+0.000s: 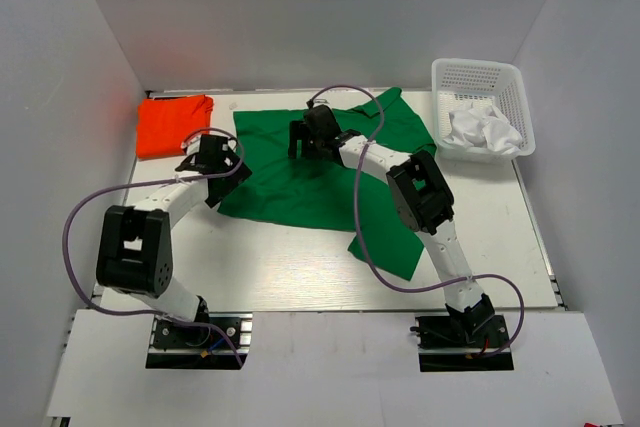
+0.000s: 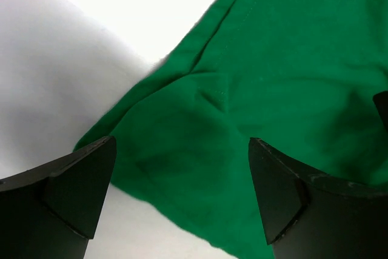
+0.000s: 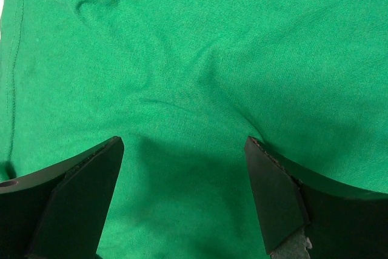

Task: Fold and stack the t-shirts
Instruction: Flatten out the tshirt

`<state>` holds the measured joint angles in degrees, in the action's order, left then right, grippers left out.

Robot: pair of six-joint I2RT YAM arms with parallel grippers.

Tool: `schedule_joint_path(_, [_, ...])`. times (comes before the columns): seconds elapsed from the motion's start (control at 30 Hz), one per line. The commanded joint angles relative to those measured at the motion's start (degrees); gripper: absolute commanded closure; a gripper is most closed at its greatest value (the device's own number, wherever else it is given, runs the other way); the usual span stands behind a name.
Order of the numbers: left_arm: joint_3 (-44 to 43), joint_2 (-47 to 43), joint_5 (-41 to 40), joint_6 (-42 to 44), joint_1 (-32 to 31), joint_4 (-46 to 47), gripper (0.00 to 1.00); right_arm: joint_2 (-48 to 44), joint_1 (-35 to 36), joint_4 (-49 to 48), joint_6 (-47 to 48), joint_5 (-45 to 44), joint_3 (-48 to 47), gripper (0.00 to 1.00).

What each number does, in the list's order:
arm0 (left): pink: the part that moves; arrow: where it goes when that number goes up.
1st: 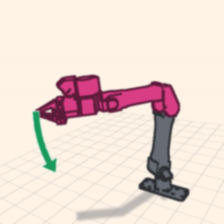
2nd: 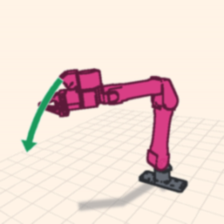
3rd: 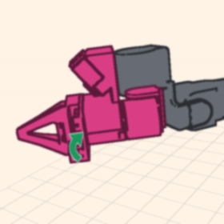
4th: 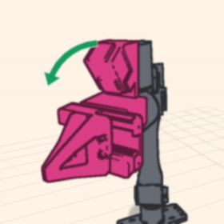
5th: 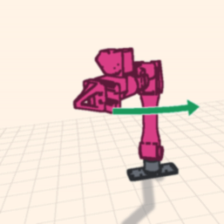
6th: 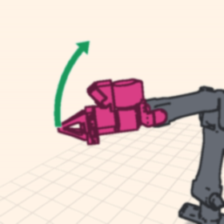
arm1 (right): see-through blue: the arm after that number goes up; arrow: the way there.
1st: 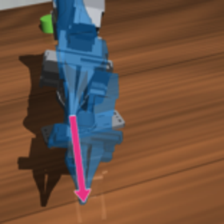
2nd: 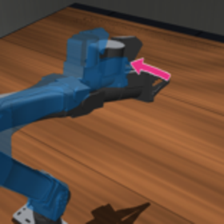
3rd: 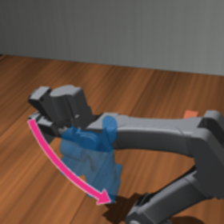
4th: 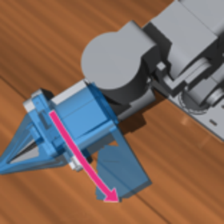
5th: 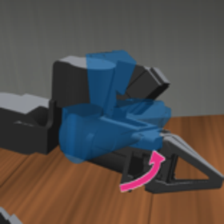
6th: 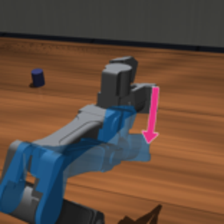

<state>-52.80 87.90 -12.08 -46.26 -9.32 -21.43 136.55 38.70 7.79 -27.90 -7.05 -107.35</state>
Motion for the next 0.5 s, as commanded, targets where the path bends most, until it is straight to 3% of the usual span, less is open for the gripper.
schedule_joint_path(0.0, [-3.10, 3.75, 2.93, 1.61, 0.18, 3.59, 0.00, 1.79, -0.90, 8.47, -0.13, -0.42, 2.32, 0.12])
schedule_joint_path(0.17, [-4.33, 9.39, 5.40, 2.23, -0.87, 4.64, 0.00, 2.05, -1.17, 8.56, -0.49, 1.33, 2.06, 0.12])
schedule_joint_path(0.3, [-2.59, 10.19, 3.92, 2.23, -0.87, -1.05, 0.00, 2.14, -2.04, 10.22, -1.10, 1.60, 1.44, 0.12])
schedule_joint_path(0.47, [4.87, 3.62, 1.79, 2.05, -0.35, -9.40, 0.00, 2.32, -3.71, 11.45, -2.16, 2.13, 1.36, 0.14])
